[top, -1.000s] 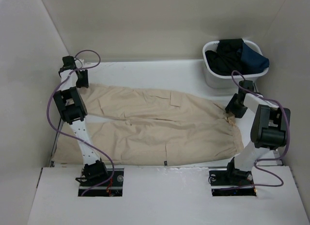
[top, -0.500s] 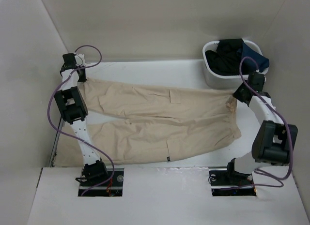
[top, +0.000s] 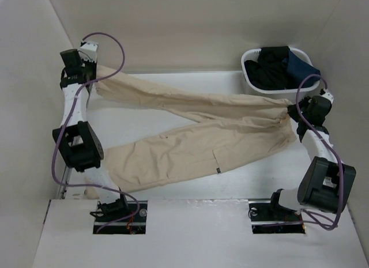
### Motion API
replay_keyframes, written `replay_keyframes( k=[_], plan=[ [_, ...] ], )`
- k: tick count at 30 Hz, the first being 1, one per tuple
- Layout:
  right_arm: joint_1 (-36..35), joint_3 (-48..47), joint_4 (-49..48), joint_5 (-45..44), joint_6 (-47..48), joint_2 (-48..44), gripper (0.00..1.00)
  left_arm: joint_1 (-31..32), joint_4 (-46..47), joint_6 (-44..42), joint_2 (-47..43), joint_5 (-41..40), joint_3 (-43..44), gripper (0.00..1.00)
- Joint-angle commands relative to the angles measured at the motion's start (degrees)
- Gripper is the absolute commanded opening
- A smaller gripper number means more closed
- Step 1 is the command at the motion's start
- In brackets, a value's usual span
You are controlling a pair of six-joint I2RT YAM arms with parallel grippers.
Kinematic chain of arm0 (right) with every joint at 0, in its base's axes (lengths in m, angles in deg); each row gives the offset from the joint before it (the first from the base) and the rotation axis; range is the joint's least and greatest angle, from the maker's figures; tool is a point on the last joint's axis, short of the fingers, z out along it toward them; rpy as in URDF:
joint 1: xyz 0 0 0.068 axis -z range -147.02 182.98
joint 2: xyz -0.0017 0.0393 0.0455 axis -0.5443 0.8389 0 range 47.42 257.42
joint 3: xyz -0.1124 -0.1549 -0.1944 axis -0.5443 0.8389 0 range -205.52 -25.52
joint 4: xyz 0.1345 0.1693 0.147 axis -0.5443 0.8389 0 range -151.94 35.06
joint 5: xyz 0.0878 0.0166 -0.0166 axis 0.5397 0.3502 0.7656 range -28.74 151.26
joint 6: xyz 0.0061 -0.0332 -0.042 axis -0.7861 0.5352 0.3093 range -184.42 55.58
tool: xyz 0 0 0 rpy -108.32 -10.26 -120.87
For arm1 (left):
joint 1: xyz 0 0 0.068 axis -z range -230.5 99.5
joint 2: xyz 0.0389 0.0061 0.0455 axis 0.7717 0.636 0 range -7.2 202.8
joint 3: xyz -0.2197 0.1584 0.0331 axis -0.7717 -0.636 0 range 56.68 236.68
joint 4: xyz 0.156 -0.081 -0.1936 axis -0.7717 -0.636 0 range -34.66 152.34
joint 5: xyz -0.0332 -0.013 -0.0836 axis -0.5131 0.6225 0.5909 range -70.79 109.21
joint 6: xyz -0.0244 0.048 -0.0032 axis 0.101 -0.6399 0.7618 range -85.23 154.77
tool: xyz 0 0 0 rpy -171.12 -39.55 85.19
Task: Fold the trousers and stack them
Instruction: Fold the trousers
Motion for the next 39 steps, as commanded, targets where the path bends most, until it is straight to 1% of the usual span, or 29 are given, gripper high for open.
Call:
replay_keyframes(
  k=[1,4,5,7,10,12,15,17,20,24,27,30,32,34,36,39],
  plan=[
    [2.31,3.21,-9.65,5.08,-3.27,-2.89,0.0,-0.27,-1.78,-7.17,-11.58,2.13,-12.89,0.0],
    [3.54,5.86,-12.82,7.03,-5.73,-4.39,0.0,-1.41,-4.6,-10.97,-21.35,1.7,-22.84,0.0],
    [3.89,7.08,-14.31,7.12,-6.61,-5.18,0.0,-3.16,-6.09,-11.67,-25.9,1.52,-26.96,0.0],
    [4.6,8.66,-16.59,7.38,-7.84,-5.88,0.0,-5.27,-10.03,-14.03,-32.5,1.69,-32.33,0.0],
    [5.65,11.04,-19.24,7.47,-10.91,-6.41,0.01,-8.87,-14.18,-17.47,-41.65,1.52,-38.93,0.0],
    [6.97,12.36,-20.55,7.47,-13.46,-6.85,0.01,-12.91,-15.5,-18.18,-47.11,1.61,-42.19,0.0],
    [9.86,13.07,-22.67,8.08,-16.54,-7.2,0.0,-18.63,-16.03,-18.97,-53.18,2.57,-44.66,0.0],
    [11.27,12.9,-23.81,9.05,-18.21,-7.12,0.0,-19.78,-16.12,-20.11,-56.08,1.96,-45.19,0.0],
    [11.28,13.5,-25.48,8.88,-20.76,-7.38,0.0,-19.61,-17.43,-21.08,-60.13,0.99,-45.63,0.0],
    [11.1,16.4,-24.7,8.09,-22.26,-10.27,0.0,-17.33,-23.93,-22.57,-65.4,1.6,-45.11,0.0],
    [13.29,19.57,-20.84,3.97,-24.8,-15.36,0.02,-15.57,-31.74,-27.47,-71.28,1.43,-46.5,0.0],
    [14.45,20.45,-11.89,0.62,-26.74,-19.59,0.03,-14.78,-35.89,-34.5,-78.04,-0.58,-51.76,0.0],
    [12.44,21.06,-8.36,0.35,-26.92,-21.26,0.06,-13.9,-37.47,-37.5,-82.53,-2.34,-56.16,0.0],
    [10.41,22.12,-4.85,0.0,-27.27,-23.45,0.06,-13.46,-38.88,-39.18,-85.79,-4.36,-58.98,0.0],
    [11.19,22.65,1.03,-1.22,-27.97,-25.21,0.05,-13.46,-40.11,-40.41,-87.64,-7.08,-60.3,0.0],
    [14.53,22.21,10.35,-5.7,-28.67,-25.84,0.06,-13.02,-40.82,-42.69,-89.4,-10.08,-61.01,0.0]
  ],
)
